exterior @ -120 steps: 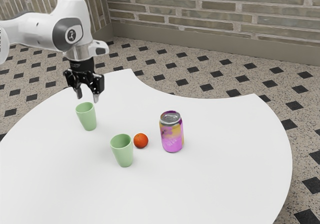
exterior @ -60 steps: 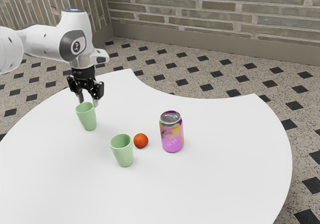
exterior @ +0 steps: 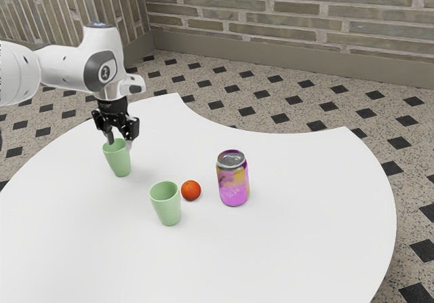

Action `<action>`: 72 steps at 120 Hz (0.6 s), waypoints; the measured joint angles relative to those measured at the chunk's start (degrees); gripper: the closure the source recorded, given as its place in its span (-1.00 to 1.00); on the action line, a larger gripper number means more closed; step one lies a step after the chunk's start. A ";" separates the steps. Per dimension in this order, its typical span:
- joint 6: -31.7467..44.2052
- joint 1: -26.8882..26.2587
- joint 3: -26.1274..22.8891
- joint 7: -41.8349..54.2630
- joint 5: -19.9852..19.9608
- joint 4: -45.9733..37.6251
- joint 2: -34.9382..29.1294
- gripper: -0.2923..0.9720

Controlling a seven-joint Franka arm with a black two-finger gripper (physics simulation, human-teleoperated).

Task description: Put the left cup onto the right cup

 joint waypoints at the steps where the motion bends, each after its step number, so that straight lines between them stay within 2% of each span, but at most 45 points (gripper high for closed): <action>1: 0.06 0.05 -0.01 0.07 -0.01 0.16 0.17 -0.08; 72: 1.45 3.88 -0.44 5.47 -1.86 8.97 10.74 -0.06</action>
